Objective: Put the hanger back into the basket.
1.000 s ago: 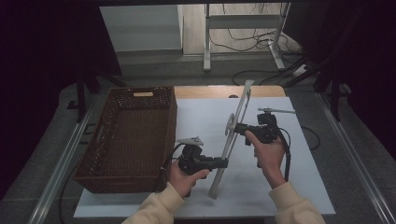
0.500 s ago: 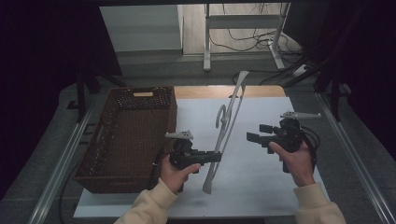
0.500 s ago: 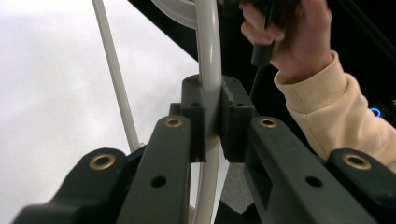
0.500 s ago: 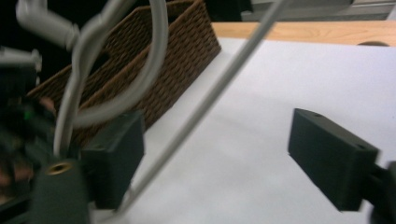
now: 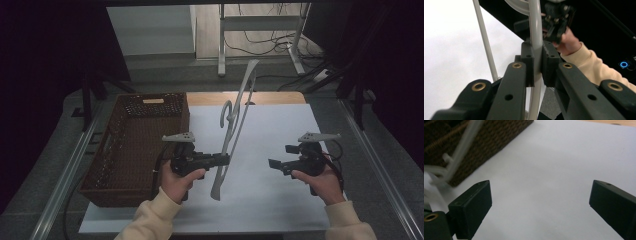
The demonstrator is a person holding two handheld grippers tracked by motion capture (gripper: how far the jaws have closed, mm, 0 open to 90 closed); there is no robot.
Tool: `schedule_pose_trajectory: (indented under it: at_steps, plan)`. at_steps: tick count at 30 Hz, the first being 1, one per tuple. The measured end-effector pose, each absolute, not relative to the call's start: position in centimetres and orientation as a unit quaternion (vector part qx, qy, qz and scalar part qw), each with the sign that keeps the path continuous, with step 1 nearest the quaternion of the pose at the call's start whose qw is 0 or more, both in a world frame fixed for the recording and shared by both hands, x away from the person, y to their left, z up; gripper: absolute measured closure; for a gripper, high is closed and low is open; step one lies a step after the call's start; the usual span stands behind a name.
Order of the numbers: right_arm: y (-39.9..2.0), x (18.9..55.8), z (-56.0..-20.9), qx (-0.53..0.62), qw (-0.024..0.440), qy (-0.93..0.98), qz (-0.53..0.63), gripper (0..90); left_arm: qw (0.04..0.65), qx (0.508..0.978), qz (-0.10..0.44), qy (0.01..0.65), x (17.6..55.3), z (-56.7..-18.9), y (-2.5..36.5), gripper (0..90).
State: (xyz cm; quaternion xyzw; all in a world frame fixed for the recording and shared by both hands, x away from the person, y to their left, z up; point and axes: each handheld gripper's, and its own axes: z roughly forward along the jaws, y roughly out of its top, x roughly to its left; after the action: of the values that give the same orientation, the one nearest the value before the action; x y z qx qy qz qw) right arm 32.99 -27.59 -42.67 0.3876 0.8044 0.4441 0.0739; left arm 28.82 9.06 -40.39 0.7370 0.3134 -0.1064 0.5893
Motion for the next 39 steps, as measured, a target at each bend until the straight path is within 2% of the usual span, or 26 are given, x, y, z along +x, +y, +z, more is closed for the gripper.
schedule_pose_trajectory:
  at_steps: [4,23,39]
  plan:
    - [-27.7,32.8,-43.6,0.378,0.084,0.814,0.433,2.5,0.594,0.736,-0.105,0.309,28.6,-39.3,10.0,81.9]
    - [-28.1,33.0,-45.9,0.362,0.125,0.835,0.394,4.8,0.584,0.757,-0.08,0.281,28.0,-35.2,14.7,81.9]
    - [-28.4,33.0,-46.0,0.373,0.124,0.832,0.392,4.4,0.561,0.77,-0.037,0.3,28.0,-33.5,21.0,81.9]
